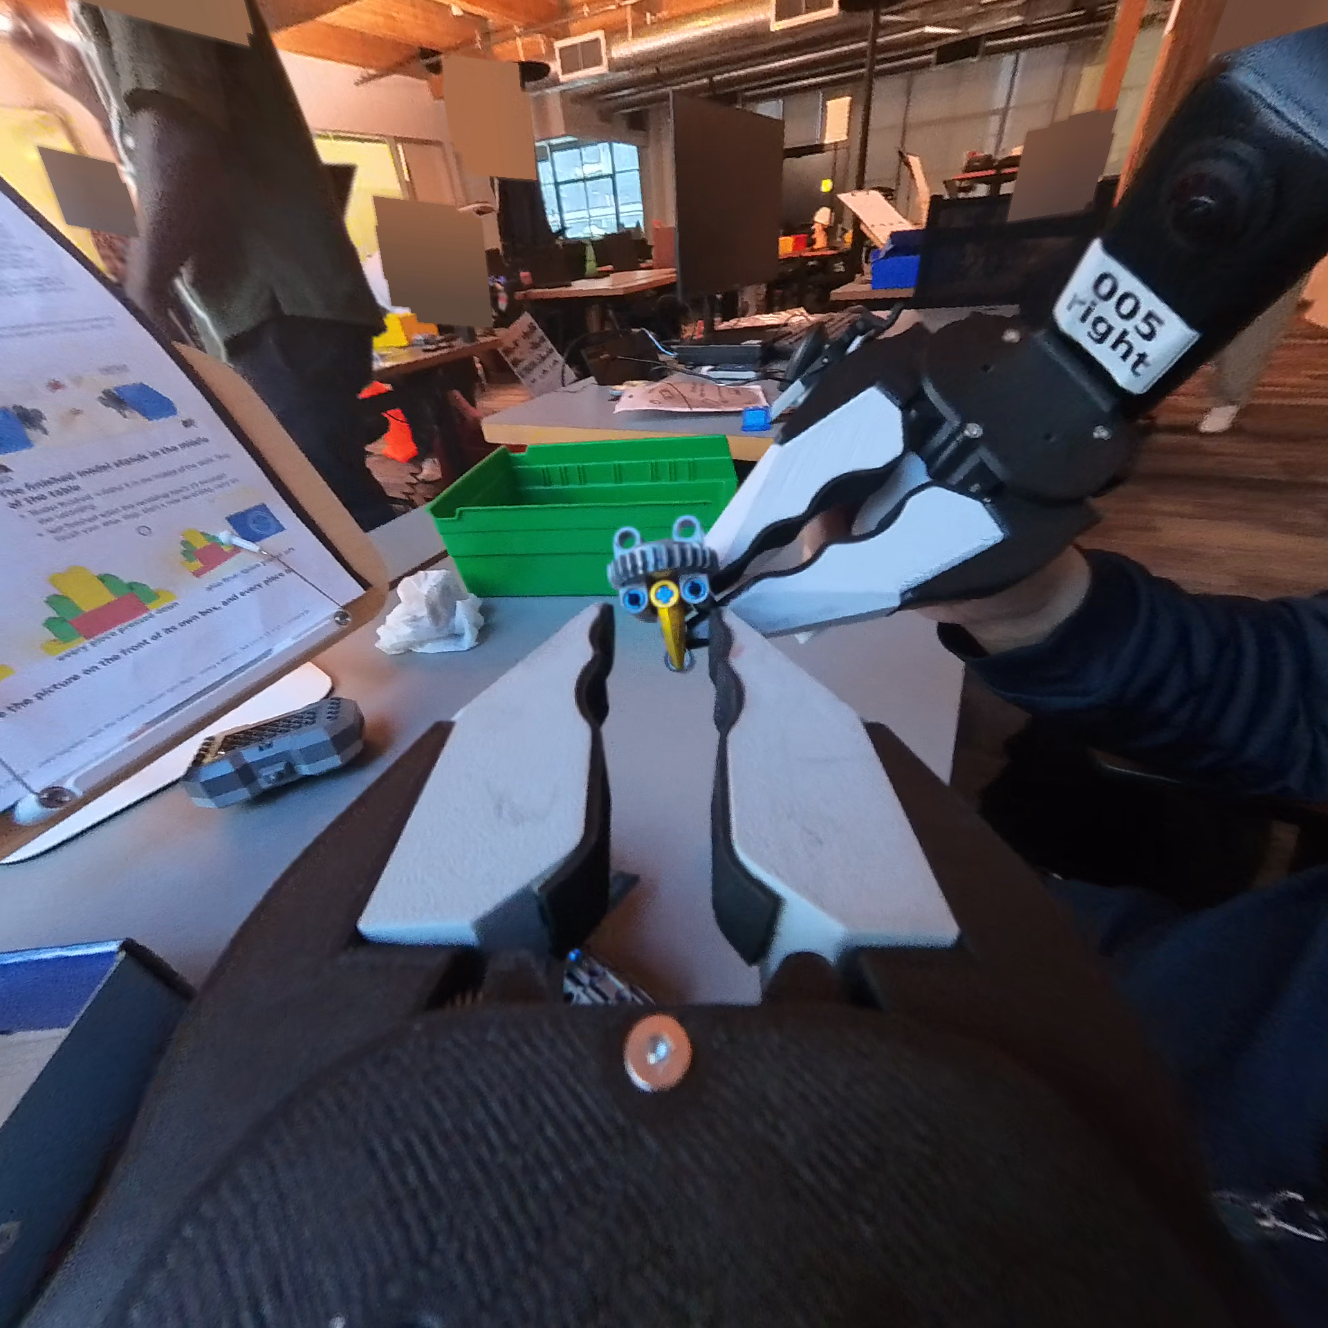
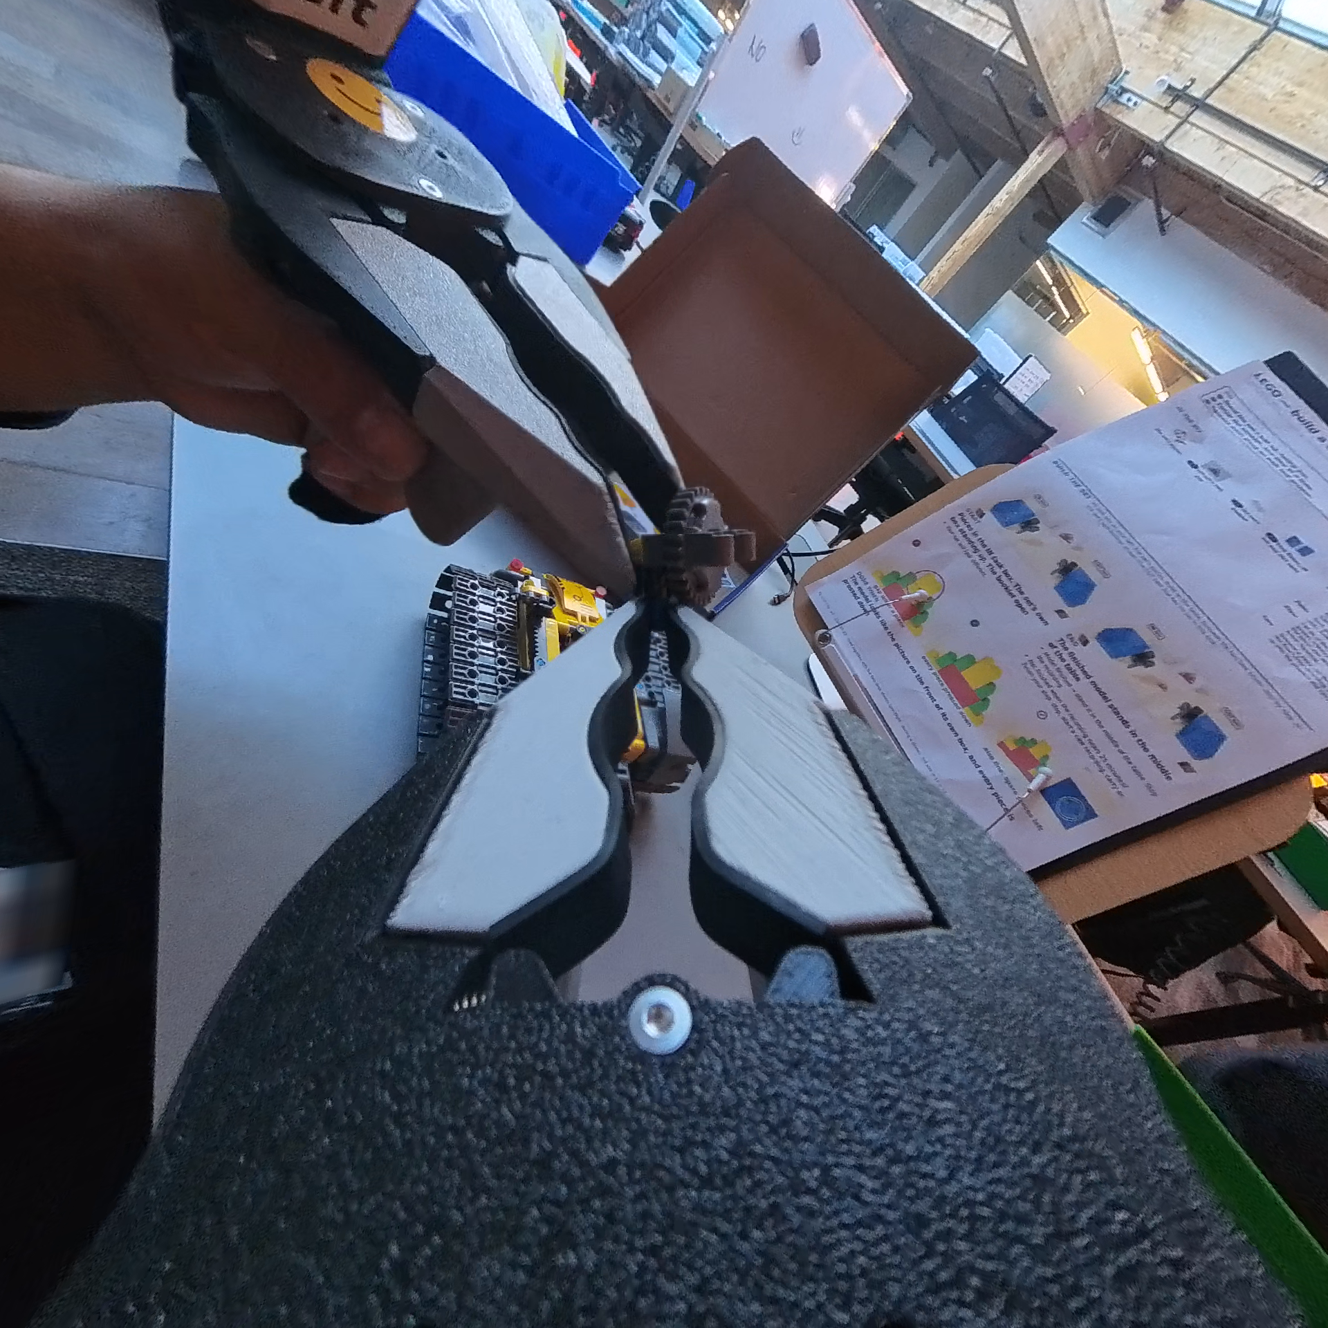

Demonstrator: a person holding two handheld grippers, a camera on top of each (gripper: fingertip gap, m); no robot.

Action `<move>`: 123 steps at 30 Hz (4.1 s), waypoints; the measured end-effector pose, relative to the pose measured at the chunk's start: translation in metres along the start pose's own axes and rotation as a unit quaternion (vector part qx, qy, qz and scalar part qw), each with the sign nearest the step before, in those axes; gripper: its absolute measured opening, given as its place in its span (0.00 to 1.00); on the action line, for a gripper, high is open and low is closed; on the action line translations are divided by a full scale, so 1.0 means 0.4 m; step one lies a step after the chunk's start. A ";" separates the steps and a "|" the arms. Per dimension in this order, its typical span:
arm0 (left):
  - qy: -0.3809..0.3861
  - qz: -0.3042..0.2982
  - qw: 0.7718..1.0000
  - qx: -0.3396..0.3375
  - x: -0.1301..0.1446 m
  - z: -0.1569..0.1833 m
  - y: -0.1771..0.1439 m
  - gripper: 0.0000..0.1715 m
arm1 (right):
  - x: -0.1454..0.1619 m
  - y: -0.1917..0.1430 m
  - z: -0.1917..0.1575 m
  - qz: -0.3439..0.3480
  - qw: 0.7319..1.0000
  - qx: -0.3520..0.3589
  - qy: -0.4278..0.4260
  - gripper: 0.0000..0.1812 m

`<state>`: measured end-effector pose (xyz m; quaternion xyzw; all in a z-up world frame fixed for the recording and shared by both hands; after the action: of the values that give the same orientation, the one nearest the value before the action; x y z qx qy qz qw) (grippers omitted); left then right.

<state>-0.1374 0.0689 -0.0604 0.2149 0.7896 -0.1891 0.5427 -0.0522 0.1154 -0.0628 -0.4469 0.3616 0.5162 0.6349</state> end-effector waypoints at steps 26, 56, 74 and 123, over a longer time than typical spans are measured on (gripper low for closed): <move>0.026 -0.039 0.998 0.032 0.023 0.015 0.005 0.05 | 0.019 0.006 -0.007 -0.018 0.999 -0.004 -0.028 0.01; 0.219 -0.108 0.963 -0.114 0.018 0.026 0.019 0.02 | 0.039 0.033 0.007 -0.030 0.996 0.076 -0.031 0.00; 0.319 -0.166 0.915 -0.181 0.061 0.040 0.047 0.02 | 0.090 0.070 0.024 -0.071 0.995 0.074 -0.004 0.00; -0.143 0.051 0.987 0.054 0.043 -0.037 0.003 0.03 | 0.068 0.000 0.077 0.003 0.976 -0.113 0.186 0.00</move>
<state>-0.1537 0.0800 -0.0715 0.2545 0.6804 -0.2322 0.6469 -0.0465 0.1533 -0.0775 -0.6026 0.4138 0.4633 0.5009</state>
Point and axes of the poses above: each gripper's, where its closed fingertips meet, y out along the fingers, x out of its underside, z = x × y across the jaws, the point moved 6 cm from there along -y, back along the fingers, and after that the axes turned 15 degrees about y, right-handed, at the moved point
